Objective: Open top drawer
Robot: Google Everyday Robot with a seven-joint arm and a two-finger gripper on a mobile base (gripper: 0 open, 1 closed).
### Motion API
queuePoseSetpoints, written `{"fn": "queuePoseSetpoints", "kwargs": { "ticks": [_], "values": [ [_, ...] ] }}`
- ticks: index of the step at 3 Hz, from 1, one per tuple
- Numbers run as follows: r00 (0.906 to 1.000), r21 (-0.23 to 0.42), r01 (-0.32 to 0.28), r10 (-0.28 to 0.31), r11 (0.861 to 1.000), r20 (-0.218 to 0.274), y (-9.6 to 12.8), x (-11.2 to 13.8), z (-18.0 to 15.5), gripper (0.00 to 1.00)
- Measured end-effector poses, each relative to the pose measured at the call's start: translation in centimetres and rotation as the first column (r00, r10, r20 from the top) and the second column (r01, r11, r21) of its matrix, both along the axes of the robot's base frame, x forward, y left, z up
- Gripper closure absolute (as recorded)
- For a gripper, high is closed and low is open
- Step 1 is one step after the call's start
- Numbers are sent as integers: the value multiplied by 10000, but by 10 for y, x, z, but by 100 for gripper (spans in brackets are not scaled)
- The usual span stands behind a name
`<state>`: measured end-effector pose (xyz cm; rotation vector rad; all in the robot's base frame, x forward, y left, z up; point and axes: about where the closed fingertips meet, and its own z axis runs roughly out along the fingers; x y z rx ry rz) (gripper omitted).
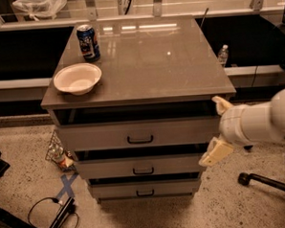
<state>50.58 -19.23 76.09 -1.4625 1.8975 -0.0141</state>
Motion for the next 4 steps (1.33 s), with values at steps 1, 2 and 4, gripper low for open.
{"fn": "queuePoseSetpoints", "kwargs": {
  "ticks": [1, 2, 4],
  "values": [
    [9969, -784, -549, 502, 9954, -610, 10, 6, -28, 0],
    [9922, -1092, -919, 817, 9898, -940, 15, 15, -47, 0],
    [9805, -1401, -1443, 1225, 9796, -1536, 29, 53, -84, 0]
  ]
}}
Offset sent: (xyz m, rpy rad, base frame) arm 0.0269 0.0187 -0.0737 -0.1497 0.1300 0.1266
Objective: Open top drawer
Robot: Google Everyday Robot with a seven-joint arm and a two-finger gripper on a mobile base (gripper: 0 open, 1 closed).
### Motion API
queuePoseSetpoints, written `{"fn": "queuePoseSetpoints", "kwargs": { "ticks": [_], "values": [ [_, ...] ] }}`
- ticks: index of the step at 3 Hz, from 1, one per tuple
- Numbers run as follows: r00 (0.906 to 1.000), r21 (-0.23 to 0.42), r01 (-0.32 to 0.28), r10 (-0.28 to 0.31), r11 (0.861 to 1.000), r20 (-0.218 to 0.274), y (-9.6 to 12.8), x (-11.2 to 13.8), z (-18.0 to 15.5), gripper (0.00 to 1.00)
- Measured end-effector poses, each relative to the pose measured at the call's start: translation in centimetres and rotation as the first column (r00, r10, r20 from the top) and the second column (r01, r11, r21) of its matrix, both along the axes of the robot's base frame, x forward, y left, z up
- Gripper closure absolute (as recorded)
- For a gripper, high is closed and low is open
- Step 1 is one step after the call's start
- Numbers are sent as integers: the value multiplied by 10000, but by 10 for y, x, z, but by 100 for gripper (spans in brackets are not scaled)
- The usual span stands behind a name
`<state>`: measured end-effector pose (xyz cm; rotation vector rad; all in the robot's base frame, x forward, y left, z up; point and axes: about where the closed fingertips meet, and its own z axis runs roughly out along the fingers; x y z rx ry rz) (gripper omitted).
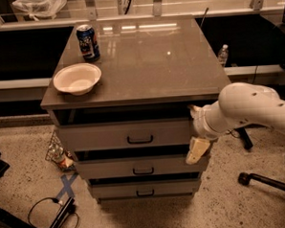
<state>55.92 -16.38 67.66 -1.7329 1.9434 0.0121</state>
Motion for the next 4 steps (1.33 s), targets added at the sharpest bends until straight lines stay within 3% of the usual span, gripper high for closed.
{"fn": "queuePoseSetpoints", "kwargs": {
  "ticks": [2, 4],
  "values": [
    [9989, -270, -91, 79, 9996, -470, 9, 11, -39, 42],
    [9991, -389, 31, -48, 9992, -433, 6, 7, -33, 88]
  ]
}}
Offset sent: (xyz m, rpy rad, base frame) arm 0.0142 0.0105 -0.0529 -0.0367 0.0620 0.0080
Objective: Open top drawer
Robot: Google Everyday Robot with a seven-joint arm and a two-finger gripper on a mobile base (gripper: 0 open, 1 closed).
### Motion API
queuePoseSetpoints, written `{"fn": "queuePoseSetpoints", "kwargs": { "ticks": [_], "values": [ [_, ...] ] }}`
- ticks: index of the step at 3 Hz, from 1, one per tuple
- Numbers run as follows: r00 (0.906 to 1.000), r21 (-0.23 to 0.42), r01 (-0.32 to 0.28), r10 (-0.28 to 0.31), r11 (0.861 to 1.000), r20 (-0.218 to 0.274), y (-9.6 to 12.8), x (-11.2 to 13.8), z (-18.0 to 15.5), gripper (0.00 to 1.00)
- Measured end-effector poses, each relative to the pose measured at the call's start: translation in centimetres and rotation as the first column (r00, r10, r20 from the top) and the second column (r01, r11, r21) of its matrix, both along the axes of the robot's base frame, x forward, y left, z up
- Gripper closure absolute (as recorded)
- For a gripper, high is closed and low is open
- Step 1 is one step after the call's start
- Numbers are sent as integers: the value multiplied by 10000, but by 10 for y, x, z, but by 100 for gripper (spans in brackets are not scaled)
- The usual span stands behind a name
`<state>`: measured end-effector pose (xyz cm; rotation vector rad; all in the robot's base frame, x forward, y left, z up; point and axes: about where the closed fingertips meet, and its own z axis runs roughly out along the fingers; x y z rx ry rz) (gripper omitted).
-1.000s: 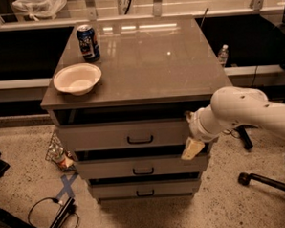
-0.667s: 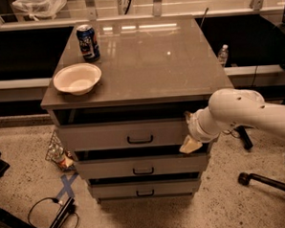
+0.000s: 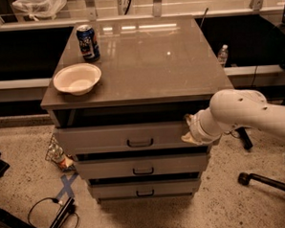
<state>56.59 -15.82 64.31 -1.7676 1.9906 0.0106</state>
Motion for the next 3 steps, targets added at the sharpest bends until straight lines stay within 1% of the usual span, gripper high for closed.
{"fn": "queuePoseSetpoints", "kwargs": {
  "ticks": [1, 3],
  "values": [
    [10000, -1, 0, 0, 10000, -1, 0, 0, 1, 100],
    [10000, -1, 0, 0, 10000, -2, 0, 0, 3, 100]
  ]
}}
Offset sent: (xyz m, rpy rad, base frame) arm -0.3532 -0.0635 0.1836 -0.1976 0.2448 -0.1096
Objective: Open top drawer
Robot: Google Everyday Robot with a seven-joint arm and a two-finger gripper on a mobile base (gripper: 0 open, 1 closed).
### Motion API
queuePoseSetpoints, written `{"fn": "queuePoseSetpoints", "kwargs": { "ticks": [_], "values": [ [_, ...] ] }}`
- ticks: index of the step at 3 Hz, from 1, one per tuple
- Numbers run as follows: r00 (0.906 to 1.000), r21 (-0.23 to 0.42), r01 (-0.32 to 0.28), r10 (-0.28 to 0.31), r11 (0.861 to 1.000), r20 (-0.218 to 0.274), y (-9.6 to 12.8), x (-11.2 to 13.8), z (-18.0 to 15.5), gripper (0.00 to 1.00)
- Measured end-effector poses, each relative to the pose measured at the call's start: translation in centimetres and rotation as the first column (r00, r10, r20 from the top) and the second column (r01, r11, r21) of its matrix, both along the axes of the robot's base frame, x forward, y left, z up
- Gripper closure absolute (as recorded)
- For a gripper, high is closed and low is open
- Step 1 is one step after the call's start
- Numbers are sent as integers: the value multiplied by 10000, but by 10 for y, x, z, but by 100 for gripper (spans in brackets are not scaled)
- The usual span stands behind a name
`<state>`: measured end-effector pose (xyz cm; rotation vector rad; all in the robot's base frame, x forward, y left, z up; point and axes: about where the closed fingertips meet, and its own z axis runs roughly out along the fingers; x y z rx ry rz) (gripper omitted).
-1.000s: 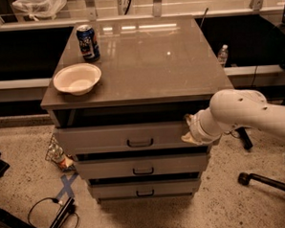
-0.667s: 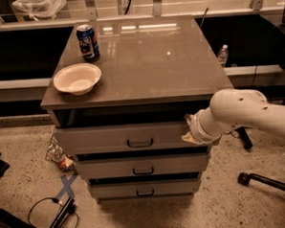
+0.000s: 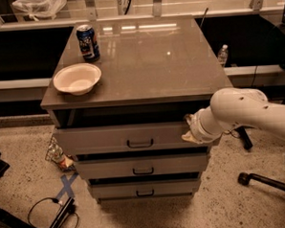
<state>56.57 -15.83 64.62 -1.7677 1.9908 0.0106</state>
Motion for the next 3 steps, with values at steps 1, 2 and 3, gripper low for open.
{"fn": "queuePoseSetpoints", "kwargs": {
  "ticks": [1, 2, 3],
  "values": [
    [10000, 0, 0, 0, 10000, 0, 0, 0, 0, 100],
    [10000, 1, -1, 1, 10000, 0, 0, 0, 0, 100],
    [10000, 2, -2, 2, 10000, 0, 0, 0, 0, 100]
  ]
}}
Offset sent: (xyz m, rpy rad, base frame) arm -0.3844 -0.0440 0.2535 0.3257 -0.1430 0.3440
